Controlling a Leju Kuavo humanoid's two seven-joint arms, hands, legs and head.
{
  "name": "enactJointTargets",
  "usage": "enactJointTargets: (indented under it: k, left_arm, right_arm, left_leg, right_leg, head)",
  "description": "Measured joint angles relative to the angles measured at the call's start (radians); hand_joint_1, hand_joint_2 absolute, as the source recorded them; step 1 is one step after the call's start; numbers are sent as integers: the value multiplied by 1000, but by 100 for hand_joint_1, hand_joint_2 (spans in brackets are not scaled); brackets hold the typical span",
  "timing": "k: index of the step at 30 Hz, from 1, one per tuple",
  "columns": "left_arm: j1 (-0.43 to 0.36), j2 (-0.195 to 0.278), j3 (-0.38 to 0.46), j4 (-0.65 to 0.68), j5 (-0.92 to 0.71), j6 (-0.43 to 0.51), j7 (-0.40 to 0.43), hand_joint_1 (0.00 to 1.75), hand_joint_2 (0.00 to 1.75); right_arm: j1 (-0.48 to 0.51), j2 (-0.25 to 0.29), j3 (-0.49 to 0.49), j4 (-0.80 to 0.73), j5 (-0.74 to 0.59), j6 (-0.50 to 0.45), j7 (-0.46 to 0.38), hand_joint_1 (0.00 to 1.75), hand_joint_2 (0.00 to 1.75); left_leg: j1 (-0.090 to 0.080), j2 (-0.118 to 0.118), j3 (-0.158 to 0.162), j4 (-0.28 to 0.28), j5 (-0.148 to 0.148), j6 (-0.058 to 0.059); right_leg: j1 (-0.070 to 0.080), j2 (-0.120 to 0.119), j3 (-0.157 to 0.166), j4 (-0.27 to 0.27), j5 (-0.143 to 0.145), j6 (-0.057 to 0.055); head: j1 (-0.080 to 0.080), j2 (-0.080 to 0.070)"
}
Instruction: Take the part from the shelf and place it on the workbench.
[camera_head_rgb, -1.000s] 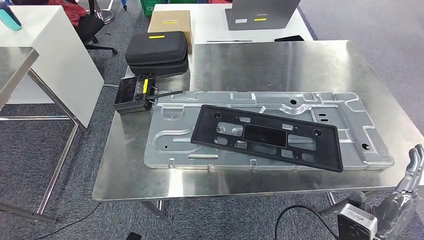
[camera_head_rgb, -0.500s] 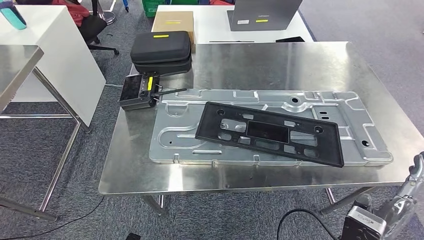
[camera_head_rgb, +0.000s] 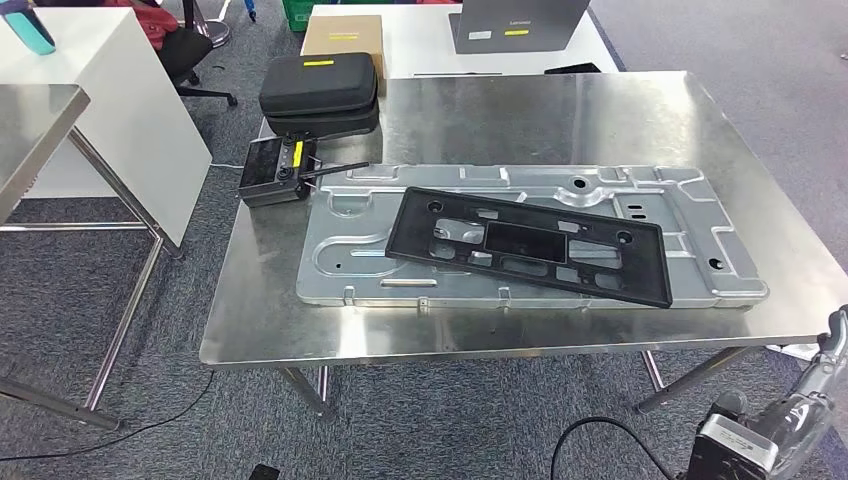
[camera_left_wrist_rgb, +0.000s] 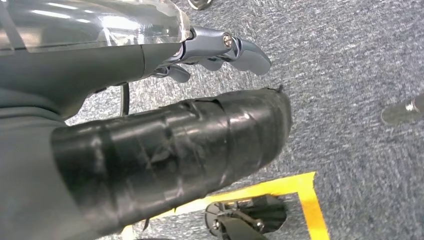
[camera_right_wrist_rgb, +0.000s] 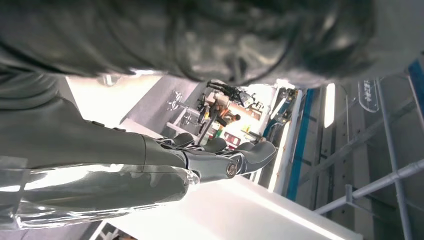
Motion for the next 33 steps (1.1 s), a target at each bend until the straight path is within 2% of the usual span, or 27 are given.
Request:
enactJointTargets:
  k: [1, 2, 3, 4, 5, 6, 7, 8, 9, 11, 12, 13, 15, 16, 17, 19, 20, 21, 22, 23, 25, 26, 27, 29, 31, 32, 33]
  left_arm:
    - [0, 0, 0, 0, -1, 1, 0, 0, 0]
    - [0, 0, 1, 0, -2, 1, 0, 0, 0]
    - [0, 0, 1, 0, -2, 2, 0, 0, 0]
    - [0, 0, 1, 0, -2, 2, 0, 0, 0]
    - [0, 0, 1, 0, -2, 2, 0, 0, 0]
    - [0, 0, 1, 0, -2, 2, 0, 0, 0]
    - [0, 0, 1, 0, -2, 2, 0, 0, 0]
    - [0, 0, 1, 0, -3, 2, 0, 0, 0]
    - [-1, 0, 1, 0, -3, 2, 0, 0, 0]
    - [-4, 1, 1, 0, -3, 2, 0, 0, 0]
    - [-5, 1, 1, 0, -3, 3, 0, 0, 0]
    - [-5, 2, 2, 0, -3, 3, 1, 0, 0]
    - [-4, 1, 2, 0, -4, 3, 1, 0, 0]
    - [-4, 0, 3, 0, -4, 3, 1, 0, 0]
    - [-4, -1, 4, 0, -3, 3, 1, 0, 0]
    - [-5, -2, 6, 0, -1, 3, 1, 0, 0]
    - [-4, -2, 7, 0, -1, 3, 1, 0, 0]
    - [-4, -2, 7, 0, 0, 3, 2, 0, 0]
    - [-4, -2, 8, 0, 0, 3, 2, 0, 0]
    - [-3, -2, 9, 0, 1, 3, 2, 0, 0]
    - [-3, -2, 9, 0, 1, 3, 2, 0, 0]
    - [-3, -2, 9, 0, 2, 3, 3, 0, 0]
    - [-4, -2, 10, 0, 2, 3, 4, 0, 0]
    - [-4, -2, 10, 0, 2, 2, 5, 0, 0]
    - [-3, -2, 10, 0, 2, 2, 6, 0, 0]
    - [-2, -2, 10, 0, 2, 2, 7, 0, 0]
    - [-1, -2, 10, 0, 2, 2, 7, 0, 0]
  right_arm:
    - [0, 2, 0, 0, -3, 0, -2, 0, 0]
    - [-1, 3, 0, 0, -5, 0, -5, 0, 0]
    - [-1, 5, 0, 0, -7, 1, -7, 0, 0]
    - [-1, 6, 0, 0, -8, 1, -8, 0, 0]
    - [-2, 6, 0, 1, -8, 1, -9, 0, 0]
    - [-2, 6, 0, 1, -9, 1, -9, 0, 0]
    - [-3, 6, 0, 2, -10, 1, -9, 0, 0]
    - [-4, 6, 0, 2, -11, 1, -9, 0, 0]
    - [-6, 7, 0, 3, -13, 1, -9, 0, 0]
    - [-9, 7, 0, 4, -16, 1, -8, 0, 0]
    - [-11, 7, 0, 4, -18, 1, -8, 0, 0]
    - [-13, 7, 1, 5, -19, 1, -7, 0, 0]
    - [-15, 6, 1, 7, -19, 2, -6, 0, 0]
    - [-15, 6, 2, 8, -19, 2, -4, 0, 0]
    - [-15, 6, 2, 9, -19, 2, -2, 0, 0]
    - [-16, 6, 2, 14, -20, 2, 6, 0, 0]
    - [-16, 6, 2, 17, -20, 2, 9, 0, 0]
    - [-17, 6, 2, 21, -20, 3, 12, 0, 0]
    - [-17, 6, 2, 24, -20, 3, 13, 0, 0]
    - [-18, 6, 2, 28, -20, 5, 13, 0, 0]
    - [-22, 6, 2, 34, -20, 8, 15, 0, 0]
    - [-24, 6, 2, 37, -20, 9, 16, 0, 0]
    - [-26, 6, 2, 39, -19, 11, 17, 0, 0]
    - [-28, 6, 2, 42, -18, 13, 19, 0, 0]
    - [-29, 6, 3, 45, -17, 15, 21, 0, 0]
    - [-30, 7, 3, 46, -17, 15, 21, 0, 0]
    - [-31, 7, 4, 47, -16, 16, 22, 0, 0]
  left_leg:
    - [0, -1, -7, 12, -15, -6]
    - [1, -2, -19, 43, -47, -10]
    - [3, -2, -36, 93, -92, -14]
    - [5, -2, -55, 154, -138, -17]
    - [6, -2, -69, 214, -172, -20]
    - [7, -2, -72, 251, -185, -22]
    - [7, -2, -59, 256, -177, -23]
    - [8, -2, -27, 222, -154, -22]
    - [8, -2, 20, 159, -128, -19]
    - [4, -3, 107, 26, -103, -10]
    - [2, -3, 126, -11, -101, -5]
    - [-1, -3, 131, -27, -102, -2]
    - [1, -1, 121, -33, -87, 8]
    - [4, 1, 115, -37, -79, 16]
    - [7, 3, 108, -41, -69, 25]
    - [7, 6, 86, -42, -50, 36]
    - [6, 7, 74, -39, -42, 37]
    - [6, 7, 61, -36, -33, 37]
    - [6, 8, 48, -32, -26, 35]
    - [6, 7, 34, -27, -19, 33]
    - [6, 7, 11, -14, -10, 27]
    - [5, 6, 3, -8, -6, 23]
    - [4, 6, -3, -3, -2, 17]
    - [4, 6, -7, -1, 9, 4]
    - [6, 4, -14, 5, 5, -9]
    - [6, 3, -22, 21, -16, -13]
    - [8, 2, -36, 57, -55, -17]
  right_leg:
    - [-3, -1, -6, -4, 9, -8]
    - [-5, -3, -13, -9, 18, -17]
    - [-6, -5, -22, -10, 27, -22]
    - [-5, -6, -33, -10, 34, -26]
    - [-5, -6, -44, -8, 41, -28]
    - [-4, -7, -56, -6, 48, -27]
    - [-3, -7, -67, -2, 54, -26]
    - [-3, -7, -78, 3, 60, -24]
    - [-3, -7, -86, 8, 64, -22]
    - [-2, -8, -98, 18, 71, -14]
    - [-1, -8, -100, 20, 76, -8]
    - [-1, -9, -103, 20, 83, -2]
    - [-1, -8, -106, 20, 92, 10]
    - [-1, -6, -111, 30, 80, 15]
    - [-2, -4, -121, 54, 52, 20]
    - [-6, -2, -155, 159, -41, 27]
    - [-7, -1, -171, 220, -78, 31]
    - [-9, -1, -179, 267, -96, 35]
    - [-10, -2, -171, 283, -92, 37]
    - [-12, -2, -145, 262, -71, 38]
    - [-15, -2, -54, 137, -29, 37]
    - [-14, -1, -12, 73, -20, 34]
    - [-12, 0, 13, 28, -20, 30]
    - [-5, 1, 19, 5, -21, 19]
    - [-9, -1, 6, -1, -6, 1]
    - [-11, -3, -2, -4, 4, -9]
    - [-13, -4, -12, -7, 14, -18]
  head:
    - [-1, 0]
    - [-1, 0]
    - [-2, 0]
    - [-2, 0]
    - [-3, 0]
    - [-3, 0]
    - [-3, 0]
    - [-3, 0]
    - [-3, 0]
    - [-3, 0]
    - [-2, 0]
    - [-2, 0]
    - [-2, 0]
    - [-2, 0]
    - [-1, 0]
    - [-1, 0]
    - [-1, 0]
    - [-1, 0]
    - [-1, 0]
    - [-1, 0]
    - [-1, 0]
    - [-2, 0]
    - [-2, 0]
    - [-2, 0]
    - [-2, 0]
    - [-2, 0]
    - [-3, 0]
